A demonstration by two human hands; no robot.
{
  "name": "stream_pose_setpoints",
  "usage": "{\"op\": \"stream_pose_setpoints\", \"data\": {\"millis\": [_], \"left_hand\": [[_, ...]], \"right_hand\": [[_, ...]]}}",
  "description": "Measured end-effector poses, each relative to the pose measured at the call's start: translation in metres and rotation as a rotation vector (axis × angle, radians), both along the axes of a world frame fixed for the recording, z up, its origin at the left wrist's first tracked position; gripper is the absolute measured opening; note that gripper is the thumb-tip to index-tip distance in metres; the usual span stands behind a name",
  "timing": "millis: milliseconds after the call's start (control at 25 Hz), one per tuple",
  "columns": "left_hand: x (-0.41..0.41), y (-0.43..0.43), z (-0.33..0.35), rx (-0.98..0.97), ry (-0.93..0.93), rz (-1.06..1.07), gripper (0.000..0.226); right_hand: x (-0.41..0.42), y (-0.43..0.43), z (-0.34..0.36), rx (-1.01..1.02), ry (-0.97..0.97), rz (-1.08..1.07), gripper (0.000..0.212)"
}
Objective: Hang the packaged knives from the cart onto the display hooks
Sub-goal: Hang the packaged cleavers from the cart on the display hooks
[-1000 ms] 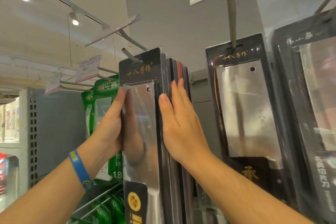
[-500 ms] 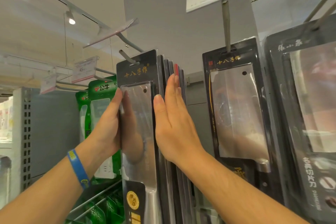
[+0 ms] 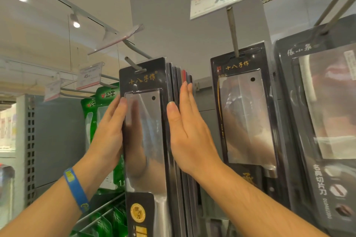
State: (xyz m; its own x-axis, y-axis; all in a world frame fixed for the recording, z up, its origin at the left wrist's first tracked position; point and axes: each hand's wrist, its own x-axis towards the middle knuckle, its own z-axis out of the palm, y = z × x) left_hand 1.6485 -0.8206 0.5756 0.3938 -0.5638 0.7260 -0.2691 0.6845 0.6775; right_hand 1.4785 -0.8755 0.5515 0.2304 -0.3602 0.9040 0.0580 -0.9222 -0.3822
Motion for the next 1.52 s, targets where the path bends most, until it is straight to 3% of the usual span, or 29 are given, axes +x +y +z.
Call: {"op": "stream_pose_setpoints", "data": {"millis": [120, 240, 400, 600, 720, 800, 920, 1040, 1160, 1360, 1520], "left_hand": [[-0.002, 0.017, 0.004, -0.192, -0.055, 0.242, 0.035], [-0.015, 0.039, 0.010, -0.416, -0.098, 0.435, 0.004], [-0.065, 0.052, 0.006, -0.364, -0.237, 0.279, 0.023], [-0.131, 0.033, -0.001, -0.059, -0.207, -0.017, 0.015], [-0.161, 0.005, 0.001, -0.034, -0.158, -0.017, 0.019], [-0.174, -0.020, 0.010, -0.016, -0.130, 0.016, 0.028], [-0.185, -0.050, 0.022, 0.170, -0.051, 0.009, 0.050], [-0.188, -0.069, 0.023, 0.278, -0.105, -0.135, 0.051], [-0.186, -0.078, 0.020, 0.286, -0.120, -0.194, 0.068], [-0.182, -0.077, 0.016, 0.298, -0.127, -0.236, 0.051], [-0.183, -0.070, 0.016, 0.291, -0.076, -0.178, 0.085]], "right_hand": [[-0.012, 0.003, 0.002, -0.033, -0.106, -0.018, 0.058], [-0.029, 0.004, 0.002, -0.073, -0.217, -0.059, 0.033], [-0.055, 0.000, -0.003, -0.089, -0.257, -0.153, 0.011], [-0.103, -0.019, -0.006, -0.065, -0.309, -0.483, 0.049], [-0.128, -0.029, -0.005, -0.080, -0.246, -0.609, 0.063], [-0.138, -0.037, -0.005, -0.003, -0.180, -0.610, 0.074], [-0.142, -0.052, -0.004, 0.127, -0.084, -0.507, 0.092], [-0.144, -0.065, -0.001, 0.306, -0.069, -0.319, 0.108], [-0.145, -0.072, -0.004, 0.339, -0.104, -0.188, 0.109], [-0.144, -0.064, -0.012, 0.263, -0.157, -0.186, 0.104], [-0.143, -0.051, -0.011, 0.234, -0.161, -0.210, 0.098]]}}
